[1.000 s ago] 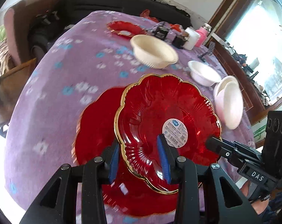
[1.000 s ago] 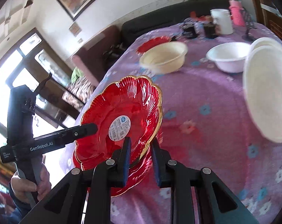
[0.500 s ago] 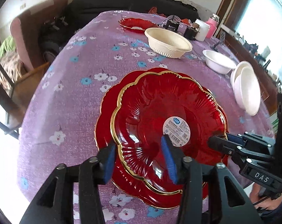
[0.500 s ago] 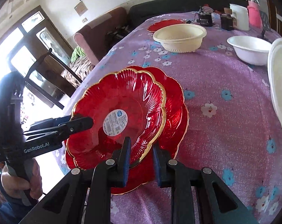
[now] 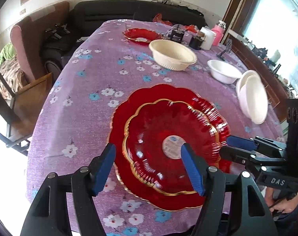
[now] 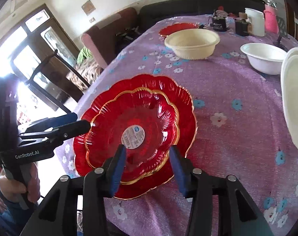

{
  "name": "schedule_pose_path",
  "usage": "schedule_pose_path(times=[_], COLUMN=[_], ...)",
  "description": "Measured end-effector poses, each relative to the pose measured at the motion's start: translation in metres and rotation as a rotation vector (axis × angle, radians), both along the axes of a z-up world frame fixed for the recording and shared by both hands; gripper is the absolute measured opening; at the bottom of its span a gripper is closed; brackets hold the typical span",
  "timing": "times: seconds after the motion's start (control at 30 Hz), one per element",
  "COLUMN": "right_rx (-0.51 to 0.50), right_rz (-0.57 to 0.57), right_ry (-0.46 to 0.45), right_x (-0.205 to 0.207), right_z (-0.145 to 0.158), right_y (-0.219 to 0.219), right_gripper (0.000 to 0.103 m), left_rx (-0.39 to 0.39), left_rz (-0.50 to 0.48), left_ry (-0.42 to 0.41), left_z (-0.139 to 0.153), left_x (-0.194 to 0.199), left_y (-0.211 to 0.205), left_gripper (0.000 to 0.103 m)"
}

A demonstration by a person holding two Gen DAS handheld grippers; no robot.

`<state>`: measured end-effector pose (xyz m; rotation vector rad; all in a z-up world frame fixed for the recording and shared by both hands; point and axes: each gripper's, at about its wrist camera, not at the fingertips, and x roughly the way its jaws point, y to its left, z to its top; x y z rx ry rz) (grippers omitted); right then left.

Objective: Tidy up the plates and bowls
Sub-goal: 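Grasp the stack of white bowls by the rim with the right tool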

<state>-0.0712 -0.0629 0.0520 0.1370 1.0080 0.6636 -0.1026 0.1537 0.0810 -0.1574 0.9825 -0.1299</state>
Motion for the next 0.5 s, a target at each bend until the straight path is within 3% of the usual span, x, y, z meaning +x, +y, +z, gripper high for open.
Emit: schedule_pose_path(times=[0.2,0.5], right_rx=[0.105,0.125], right_rz=[-0.045,-0.217], right_ry=[-0.014,-0.145], right_x=[0.0,0.009], right_z=[0.014,0.055], right_y=[-0.043,-0.151], right_gripper=[0.051,0.051], left_rx=[-0.044,-0.071], left_rz=[-0.064,-0.219], left_ry=[-0.018,-0.008], left_z=[0.015,0.04], left_x=[0.005,0.042], left_y=[-0.024,-0.098], left_gripper=[0.068,0.068])
